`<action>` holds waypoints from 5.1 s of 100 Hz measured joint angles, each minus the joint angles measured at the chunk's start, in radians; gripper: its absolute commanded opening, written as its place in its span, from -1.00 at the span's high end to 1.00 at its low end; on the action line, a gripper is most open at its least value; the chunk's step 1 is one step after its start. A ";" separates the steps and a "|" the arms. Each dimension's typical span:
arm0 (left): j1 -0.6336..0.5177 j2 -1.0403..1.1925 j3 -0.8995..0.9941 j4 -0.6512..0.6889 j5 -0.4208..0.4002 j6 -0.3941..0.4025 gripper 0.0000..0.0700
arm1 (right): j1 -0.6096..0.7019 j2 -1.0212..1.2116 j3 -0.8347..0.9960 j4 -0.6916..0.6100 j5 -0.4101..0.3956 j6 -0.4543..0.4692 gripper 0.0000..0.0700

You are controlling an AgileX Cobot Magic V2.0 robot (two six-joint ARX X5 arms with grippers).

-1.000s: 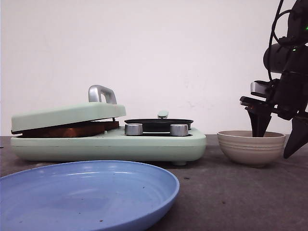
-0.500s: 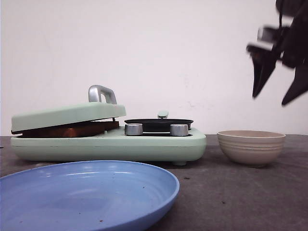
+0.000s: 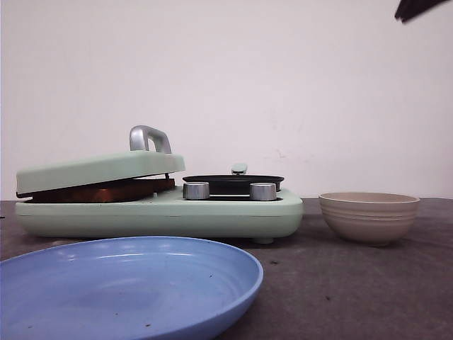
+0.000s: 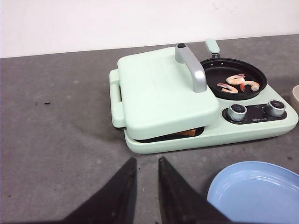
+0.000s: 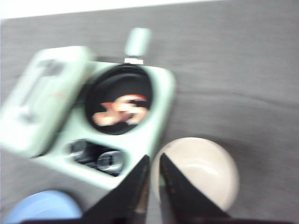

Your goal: Make breakfast with bread and shrimp

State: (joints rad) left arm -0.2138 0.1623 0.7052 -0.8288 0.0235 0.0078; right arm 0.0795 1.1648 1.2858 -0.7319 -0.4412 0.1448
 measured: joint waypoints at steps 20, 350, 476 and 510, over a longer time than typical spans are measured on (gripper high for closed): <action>0.000 0.000 0.000 0.027 0.008 -0.047 0.92 | 0.073 -0.080 -0.056 0.063 -0.106 -0.006 1.00; 0.066 -0.156 -0.673 0.644 -0.018 -0.051 0.92 | 0.372 -0.922 -1.002 0.512 0.180 0.055 1.00; 0.066 -0.159 -0.673 0.645 0.007 -0.050 0.92 | 0.283 -0.962 -1.069 0.520 0.478 -0.157 1.00; 0.066 -0.158 -0.673 0.645 0.007 -0.049 0.92 | 0.146 -1.155 -1.266 0.557 0.572 -0.297 1.00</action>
State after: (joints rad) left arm -0.1478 0.0044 0.0319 -0.1833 0.0307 -0.0410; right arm 0.2260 0.0097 0.0193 -0.1753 0.1310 -0.1524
